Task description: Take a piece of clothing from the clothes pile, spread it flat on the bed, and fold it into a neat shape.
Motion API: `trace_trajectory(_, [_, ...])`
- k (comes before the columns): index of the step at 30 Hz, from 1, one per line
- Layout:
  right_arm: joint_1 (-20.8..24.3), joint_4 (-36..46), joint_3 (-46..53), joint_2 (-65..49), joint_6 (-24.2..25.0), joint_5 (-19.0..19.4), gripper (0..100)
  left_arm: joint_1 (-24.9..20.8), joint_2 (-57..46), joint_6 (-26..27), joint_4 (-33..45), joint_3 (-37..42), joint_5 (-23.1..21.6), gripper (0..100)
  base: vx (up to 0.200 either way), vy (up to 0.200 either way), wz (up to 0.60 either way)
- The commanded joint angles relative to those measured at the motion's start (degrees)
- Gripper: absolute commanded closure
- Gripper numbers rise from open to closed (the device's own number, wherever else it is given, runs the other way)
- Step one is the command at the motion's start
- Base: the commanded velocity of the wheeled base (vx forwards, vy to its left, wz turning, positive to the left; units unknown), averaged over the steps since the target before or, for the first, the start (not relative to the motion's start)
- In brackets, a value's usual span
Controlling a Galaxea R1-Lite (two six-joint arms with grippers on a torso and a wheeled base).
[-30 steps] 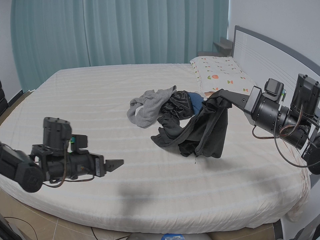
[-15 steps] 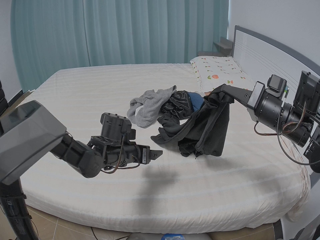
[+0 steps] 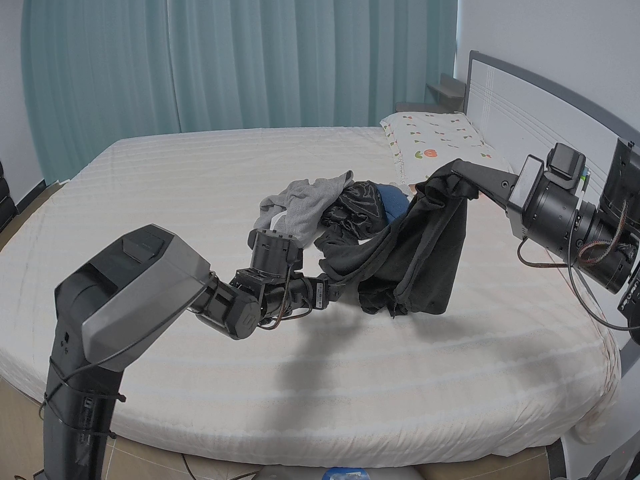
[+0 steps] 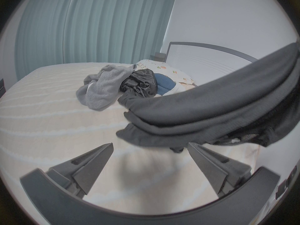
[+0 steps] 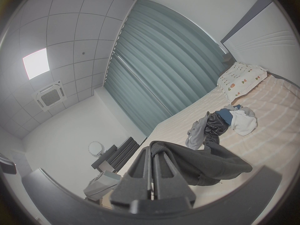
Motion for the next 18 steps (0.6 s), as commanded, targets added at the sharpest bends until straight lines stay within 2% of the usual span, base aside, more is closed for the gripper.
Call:
trace_trajectory(1, [-0.24,-0.02,0.09,-0.91,0.27,0.03,100,-0.03,7.38,-0.02,2.30,-7.87,0.14,0,0.000,0.000,0.00])
trace_trajectory(10, [-1.56,-0.02,0.09,-0.73,0.35,0.47,100,0.41,11.43,-0.63,3.18,-13.41,-0.30,0,0.000,0.000,0.00])
trace_trajectory(15, [-2.17,-0.02,0.09,-1.00,0.44,0.47,100,0.67,15.38,-1.95,3.18,-19.56,-0.74,0,0.000,0.000,0.00])
trace_trajectory(16, [-2.26,-0.02,0.09,-1.00,0.44,0.47,100,0.58,15.91,-2.83,3.09,-20.44,-0.74,100,0.000,0.000,0.00])
trace_trajectory(18, [-2.35,-0.02,0.17,-0.91,0.44,0.47,100,0.23,16.70,-4.67,3.01,-21.93,-0.65,100,0.000,0.000,0.00])
